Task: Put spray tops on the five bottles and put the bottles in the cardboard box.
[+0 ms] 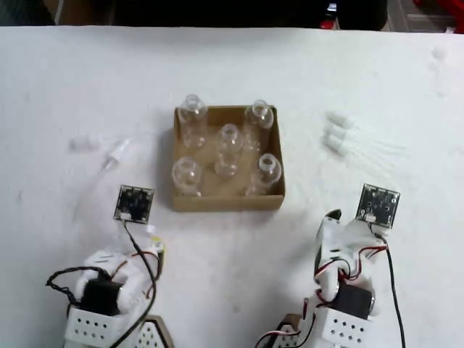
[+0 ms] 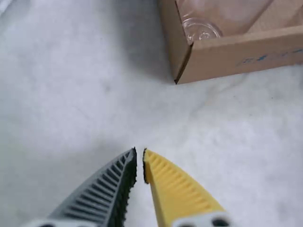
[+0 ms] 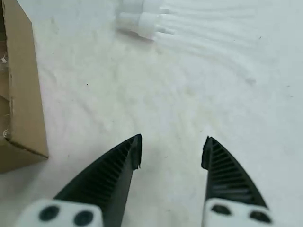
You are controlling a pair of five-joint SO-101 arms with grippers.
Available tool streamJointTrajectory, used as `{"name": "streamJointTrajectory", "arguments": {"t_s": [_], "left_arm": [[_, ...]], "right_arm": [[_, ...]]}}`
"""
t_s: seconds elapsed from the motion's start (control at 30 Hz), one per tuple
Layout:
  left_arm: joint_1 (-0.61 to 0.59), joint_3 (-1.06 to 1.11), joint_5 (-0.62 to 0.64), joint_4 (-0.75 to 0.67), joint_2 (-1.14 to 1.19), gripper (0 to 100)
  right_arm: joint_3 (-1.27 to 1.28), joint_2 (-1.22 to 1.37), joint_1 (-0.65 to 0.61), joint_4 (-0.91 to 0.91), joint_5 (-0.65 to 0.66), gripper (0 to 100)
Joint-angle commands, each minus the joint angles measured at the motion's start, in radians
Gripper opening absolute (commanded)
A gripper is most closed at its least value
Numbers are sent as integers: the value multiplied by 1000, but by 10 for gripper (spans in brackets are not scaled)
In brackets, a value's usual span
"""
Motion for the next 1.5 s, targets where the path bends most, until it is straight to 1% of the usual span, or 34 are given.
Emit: {"name": "streamJointTrajectory", "arguments": {"t_s": [0.0, 0.33, 0.47, 0.6, 0.97, 1.03, 1.13, 1.3, 1.33, 1.4, 1.47], "left_arm": [[13, 0, 14, 6, -8, 31], [18, 0, 9, 5, -8, 34], [18, 0, 15, -38, -8, 34], [18, 0, 15, 8, -8, 34], [18, 0, 15, 5, -8, 31], [45, 0, 11, 5, -8, 34], [130, 0, 14, 6, -8, 35], [223, 0, 14, -3, -8, 35], [243, 0, 11, -17, -8, 35], [257, 0, 9, -98, -8, 33], [223, -5, 9, -178, -8, 32]], "right_arm": [[8, -4, -15, 30, -2, 184], [8, -4, -15, 31, -2, 184], [8, -4, -15, 31, -2, 184], [8, -4, -10, 31, -2, 184], [8, -4, -13, 44, -2, 184], [8, -4, -13, 44, -2, 184], [8, -4, -13, 44, -2, 184], [8, -4, -13, 44, -2, 184], [8, -4, -13, 44, -2, 184], [8, -4, -13, 44, -2, 184], [8, -4, -13, 44, -2, 184]]}}
